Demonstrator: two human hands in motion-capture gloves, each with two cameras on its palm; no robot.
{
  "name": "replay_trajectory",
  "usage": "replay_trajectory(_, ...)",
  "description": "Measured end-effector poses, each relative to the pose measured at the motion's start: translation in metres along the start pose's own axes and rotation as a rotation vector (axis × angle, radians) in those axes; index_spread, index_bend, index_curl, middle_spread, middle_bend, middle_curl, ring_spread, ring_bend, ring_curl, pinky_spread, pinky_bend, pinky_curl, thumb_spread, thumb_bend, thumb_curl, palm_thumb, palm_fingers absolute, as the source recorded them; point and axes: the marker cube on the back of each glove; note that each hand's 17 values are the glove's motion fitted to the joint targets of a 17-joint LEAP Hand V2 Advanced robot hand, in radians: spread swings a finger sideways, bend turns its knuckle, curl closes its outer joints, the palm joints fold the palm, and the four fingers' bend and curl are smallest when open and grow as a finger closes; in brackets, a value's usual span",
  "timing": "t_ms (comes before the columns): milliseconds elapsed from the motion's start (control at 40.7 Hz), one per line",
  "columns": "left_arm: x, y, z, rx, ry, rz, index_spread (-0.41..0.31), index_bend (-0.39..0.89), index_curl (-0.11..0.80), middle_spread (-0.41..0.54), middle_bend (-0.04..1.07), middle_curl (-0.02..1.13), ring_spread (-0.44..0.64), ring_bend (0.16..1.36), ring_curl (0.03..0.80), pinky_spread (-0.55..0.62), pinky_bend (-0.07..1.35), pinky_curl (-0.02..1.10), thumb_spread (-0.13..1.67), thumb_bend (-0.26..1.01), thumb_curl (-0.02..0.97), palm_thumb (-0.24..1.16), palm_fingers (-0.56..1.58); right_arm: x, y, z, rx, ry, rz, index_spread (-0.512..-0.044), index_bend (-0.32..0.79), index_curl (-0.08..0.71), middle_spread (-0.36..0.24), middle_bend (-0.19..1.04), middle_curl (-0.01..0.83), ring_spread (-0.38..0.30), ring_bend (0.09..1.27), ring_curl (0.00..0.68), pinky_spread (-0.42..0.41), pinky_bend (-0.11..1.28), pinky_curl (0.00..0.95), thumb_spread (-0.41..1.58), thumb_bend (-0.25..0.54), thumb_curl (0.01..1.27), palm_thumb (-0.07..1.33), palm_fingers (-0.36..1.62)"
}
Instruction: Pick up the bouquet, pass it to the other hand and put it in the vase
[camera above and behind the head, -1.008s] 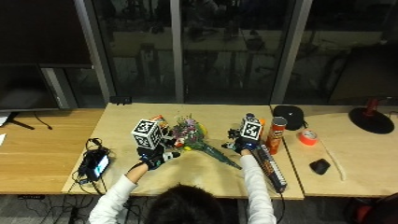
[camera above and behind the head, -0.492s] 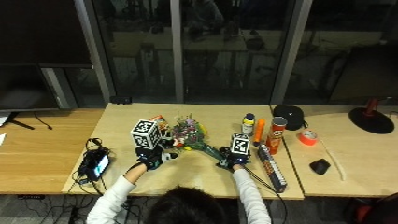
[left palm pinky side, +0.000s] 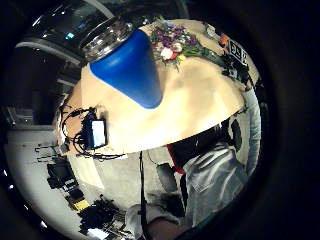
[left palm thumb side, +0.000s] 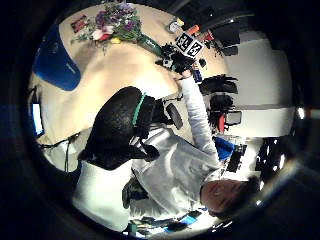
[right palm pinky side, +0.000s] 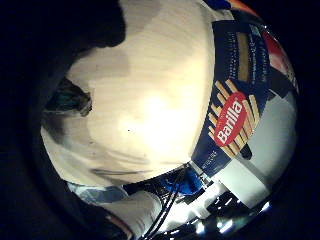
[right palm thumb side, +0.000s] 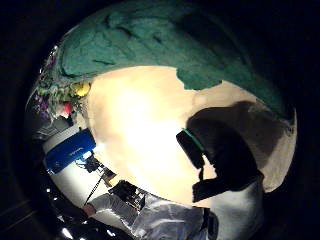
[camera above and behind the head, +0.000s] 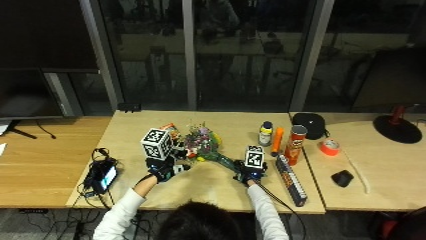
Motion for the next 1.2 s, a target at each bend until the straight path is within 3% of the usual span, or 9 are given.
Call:
replay_trajectory(197,0.004,0.001,-0.003,0.001,-0.007,0.007,0.041,0.15,0.296,0.3,0.19,0.31,0.45,0.53,0.249,0.4,0.38,0.33,1.07,-0.02,0.32,0.31,0.09,-0.007,-0.002,0.002,0.168,-0.018,-0.021,-0.313,0.22,0.238,-0.082,0.34,0.385,-0.128,0.57,0.307,0.031,0.47,0.27,1.1,0.045,0.35,0.77,0.73)
replay_trajectory(344,0.005,0.001,-0.003,-0.005,-0.009,0.011,0.037,0.15,0.297,0.3,0.19,0.31,0.45,0.53,0.25,0.4,0.38,0.33,1.07,-0.02,0.322,0.31,0.09,-0.015,0.001,-0.003,0.226,-0.016,-0.028,-0.288,0.34,0.331,-0.121,0.29,0.403,-0.162,0.49,0.325,-0.083,0.43,0.288,1.16,0.076,0.35,0.86,0.9)
replay_trajectory(492,0.004,0.001,-0.004,-0.013,-0.015,0.007,0.034,0.16,0.301,0.3,0.19,0.31,0.45,0.53,0.25,0.4,0.37,0.33,1.07,-0.02,0.322,0.31,0.09,-0.013,0.0,-0.006,0.238,0.002,-0.029,-0.274,0.18,0.34,-0.175,0.39,0.454,-0.209,0.54,0.368,-0.229,0.55,0.343,1.2,0.109,0.36,0.95,1.26)
replay_trajectory(639,0.005,-0.001,-0.003,-0.024,-0.012,0.002,0.033,0.16,0.302,0.3,0.19,0.31,0.45,0.53,0.251,0.4,0.37,0.33,1.07,-0.02,0.323,0.31,0.1,-0.006,-0.01,-0.003,0.383,-0.097,-0.014,-0.268,0.13,0.342,-0.198,0.49,0.508,-0.221,0.74,0.45,-0.241,0.69,0.415,1.21,0.054,0.33,0.9,1.42)
replay_trajectory(713,0.007,0.0,-0.004,-0.027,-0.014,0.006,0.033,0.15,0.303,0.3,0.19,0.31,0.45,0.53,0.252,0.4,0.37,0.33,1.07,-0.02,0.323,0.31,0.1,-0.002,-0.012,-0.006,0.484,-0.16,0.006,-0.259,0.26,0.389,-0.196,0.59,0.549,-0.214,0.82,0.486,-0.229,0.69,0.436,1.15,-0.028,0.31,0.8,1.52)
replay_trajectory(934,0.009,-0.008,-0.002,-0.037,0.003,0.019,0.025,0.16,0.31,0.301,0.18,0.31,0.45,0.52,0.253,0.4,0.37,0.33,1.08,-0.02,0.324,0.31,0.11,0.001,-0.006,-0.026,0.61,-0.543,-0.023,-0.24,0.47,0.492,-0.183,0.77,0.626,-0.199,0.94,0.556,-0.211,0.74,0.491,1.1,0.022,0.36,0.91,1.48)
replay_trajectory(959,0.01,-0.009,-0.003,-0.033,0.014,0.022,0.026,0.16,0.308,0.3,0.18,0.31,0.45,0.52,0.254,0.4,0.37,0.33,1.08,-0.02,0.324,0.31,0.1,-0.001,-0.002,-0.031,0.605,-0.602,-0.039,-0.238,0.48,0.501,-0.182,0.78,0.631,-0.198,0.95,0.561,-0.208,0.74,0.495,1.1,-0.009,0.35,0.87,1.47)
replay_trajectory(1106,0.021,-0.029,-0.014,0.016,0.189,0.067,0.022,0.16,0.312,0.299,0.18,0.31,0.44,0.52,0.255,0.4,0.37,0.33,1.08,-0.02,0.324,0.32,0.11,-0.017,0.024,-0.078,0.571,-0.962,-0.086,-0.226,0.51,0.538,-0.171,0.85,0.657,-0.191,1.01,0.588,-0.203,0.79,0.528,1.05,0.02,0.41,0.97,1.42)
replay_trajectory(1205,0.031,-0.056,-0.025,0.079,0.374,0.103,0.028,0.17,0.319,0.297,0.18,0.31,0.44,0.52,0.252,0.4,0.35,0.33,1.09,-0.01,0.327,0.34,0.13,-0.026,0.022,-0.11,0.763,-1.089,-0.22,-0.223,0.51,0.553,-0.166,0.88,0.668,-0.188,1.04,0.601,-0.2,0.81,0.545,1.0,0.007,0.45,0.98,1.39)
